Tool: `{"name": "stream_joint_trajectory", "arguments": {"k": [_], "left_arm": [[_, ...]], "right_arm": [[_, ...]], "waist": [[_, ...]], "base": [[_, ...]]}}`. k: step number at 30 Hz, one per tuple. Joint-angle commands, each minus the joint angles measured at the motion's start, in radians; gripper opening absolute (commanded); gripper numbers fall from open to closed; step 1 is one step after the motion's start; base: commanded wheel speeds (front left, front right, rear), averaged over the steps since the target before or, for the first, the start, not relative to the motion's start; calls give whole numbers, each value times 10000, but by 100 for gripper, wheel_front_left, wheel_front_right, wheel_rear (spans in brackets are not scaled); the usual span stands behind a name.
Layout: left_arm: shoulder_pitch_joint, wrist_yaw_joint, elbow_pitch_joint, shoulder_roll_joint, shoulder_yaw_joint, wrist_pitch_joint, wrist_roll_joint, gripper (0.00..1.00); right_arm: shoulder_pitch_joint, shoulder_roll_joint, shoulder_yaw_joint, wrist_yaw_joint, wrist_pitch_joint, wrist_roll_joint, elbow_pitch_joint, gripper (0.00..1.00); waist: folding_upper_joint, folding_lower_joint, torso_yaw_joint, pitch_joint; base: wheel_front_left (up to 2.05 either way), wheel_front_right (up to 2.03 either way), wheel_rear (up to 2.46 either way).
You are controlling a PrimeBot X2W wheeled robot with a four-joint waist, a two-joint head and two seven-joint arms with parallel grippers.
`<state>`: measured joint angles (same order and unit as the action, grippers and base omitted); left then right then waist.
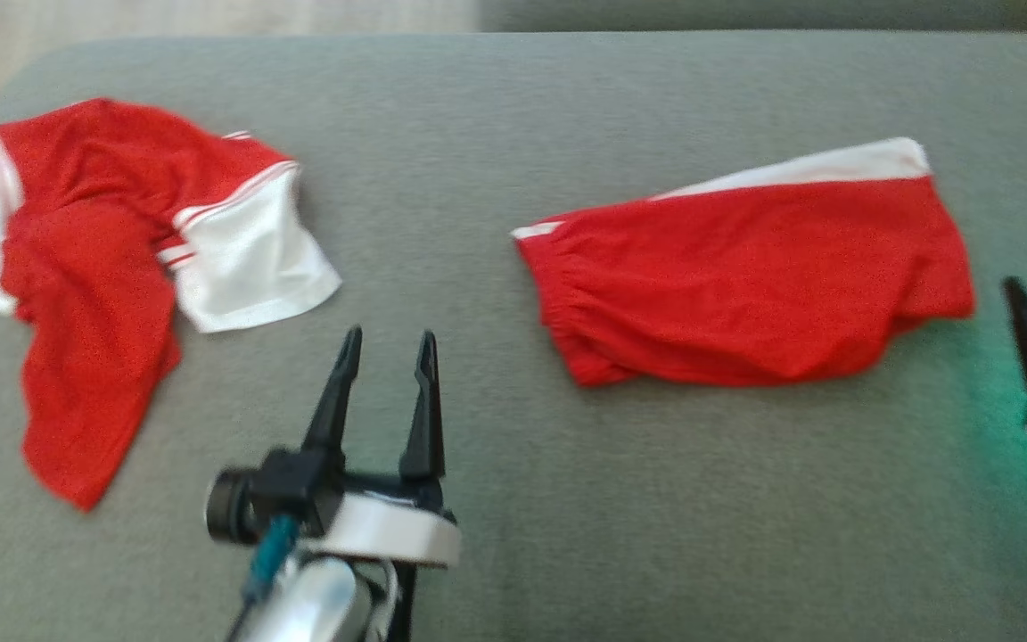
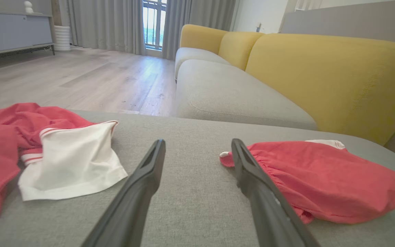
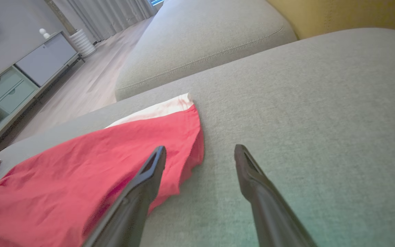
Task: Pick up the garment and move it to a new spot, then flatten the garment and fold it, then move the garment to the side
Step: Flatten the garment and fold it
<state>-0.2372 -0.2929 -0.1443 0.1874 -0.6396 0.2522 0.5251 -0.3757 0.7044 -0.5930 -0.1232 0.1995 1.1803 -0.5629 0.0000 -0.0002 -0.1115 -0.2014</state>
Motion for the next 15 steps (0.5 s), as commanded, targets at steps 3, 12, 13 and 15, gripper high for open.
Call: {"name": "stream_joint_trajectory", "arguments": {"k": [3, 12, 13, 15], "left_arm": [[499, -30, 725, -298, 642, 93, -715, 100], [1060, 533, 1002, -874, 980, 94, -2039, 100], [1071, 585, 1003, -918, 1030, 94, -2115, 100], [1078, 691, 984, -999, 1125, 94, -2238, 100]], "right_arm": [[-186, 182, 421, -75, 77, 33, -680, 100], [-1138, -168, 930, -75, -574, -51, -2661, 100], [-1235, -206, 941, -75, -691, -49, -2826, 100], [-1400, -261, 940, -75, -902, -81, -3190, 100]], "waist": [[0, 2, -704, 29], [0, 2, -1758, -496], [0, 2, -1821, -546], [0, 2, -1931, -624]], "base": [[0, 0, 0], [0, 0, 0], [0, 0, 0], [0, 0, 0]]}}
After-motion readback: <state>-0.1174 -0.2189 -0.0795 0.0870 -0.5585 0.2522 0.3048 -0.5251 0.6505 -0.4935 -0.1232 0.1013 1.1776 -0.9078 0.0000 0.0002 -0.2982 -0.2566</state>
